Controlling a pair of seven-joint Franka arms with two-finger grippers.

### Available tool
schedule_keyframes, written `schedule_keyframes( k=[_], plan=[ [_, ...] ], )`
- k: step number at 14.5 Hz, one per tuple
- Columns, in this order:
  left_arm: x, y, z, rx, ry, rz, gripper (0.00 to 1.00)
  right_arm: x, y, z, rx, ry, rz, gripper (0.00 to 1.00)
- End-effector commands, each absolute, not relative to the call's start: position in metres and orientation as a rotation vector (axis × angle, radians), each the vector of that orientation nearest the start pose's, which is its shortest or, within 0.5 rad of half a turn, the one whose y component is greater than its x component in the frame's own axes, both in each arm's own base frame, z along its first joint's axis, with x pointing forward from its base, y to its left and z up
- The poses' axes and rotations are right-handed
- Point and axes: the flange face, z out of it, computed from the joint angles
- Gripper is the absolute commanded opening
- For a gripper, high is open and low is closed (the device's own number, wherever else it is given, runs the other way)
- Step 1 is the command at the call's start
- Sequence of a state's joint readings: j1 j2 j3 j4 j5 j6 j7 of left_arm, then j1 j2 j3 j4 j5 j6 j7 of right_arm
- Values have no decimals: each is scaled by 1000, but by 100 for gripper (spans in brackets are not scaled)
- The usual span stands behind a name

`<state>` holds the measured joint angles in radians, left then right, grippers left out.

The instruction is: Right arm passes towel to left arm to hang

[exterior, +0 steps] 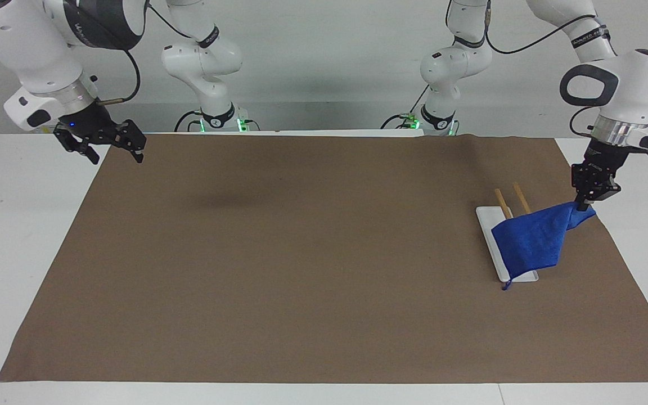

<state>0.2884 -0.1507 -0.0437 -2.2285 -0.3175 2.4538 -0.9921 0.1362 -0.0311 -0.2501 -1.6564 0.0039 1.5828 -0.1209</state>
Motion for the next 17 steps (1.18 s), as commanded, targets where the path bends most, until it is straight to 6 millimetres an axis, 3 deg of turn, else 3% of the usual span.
schedule_keyframes(
  k=[1, 3, 5, 6, 9, 11, 14, 16, 17],
  plan=[
    [516, 129, 492, -2628, -2252, -429, 100, 540, -66, 604, -3141, 18, 74, 100],
    [525, 132, 513, -2649, -2197, -409, 100, 541, -66, 604, -3141, 18, 74, 100],
    [537, 123, 544, -2682, -1971, -401, 100, 541, -66, 604, -3141, 18, 74, 100],
    [546, 110, 556, -2715, -1834, -407, 100, 541, -66, 604, -3141, 18, 74, 100],
    [556, 36, 583, -2897, -1472, -338, 100, 538, -63, 612, -3131, 7, 51, 100],
    [548, -10, 598, -3006, -1141, -208, 100, 534, -62, 616, -3129, 4, 39, 100],
    [525, -61, 626, -3090, -577, 11, 100, 533, -63, 615, -3128, 6, 41, 100],
    [512, -73, 635, -3100, -326, 144, 100, 533, -63, 615, -3128, 6, 44, 100],
    [509, -75, 629, -3092, -231, 237, 100, 533, -63, 614, -3128, 6, 48, 100]
  ],
)
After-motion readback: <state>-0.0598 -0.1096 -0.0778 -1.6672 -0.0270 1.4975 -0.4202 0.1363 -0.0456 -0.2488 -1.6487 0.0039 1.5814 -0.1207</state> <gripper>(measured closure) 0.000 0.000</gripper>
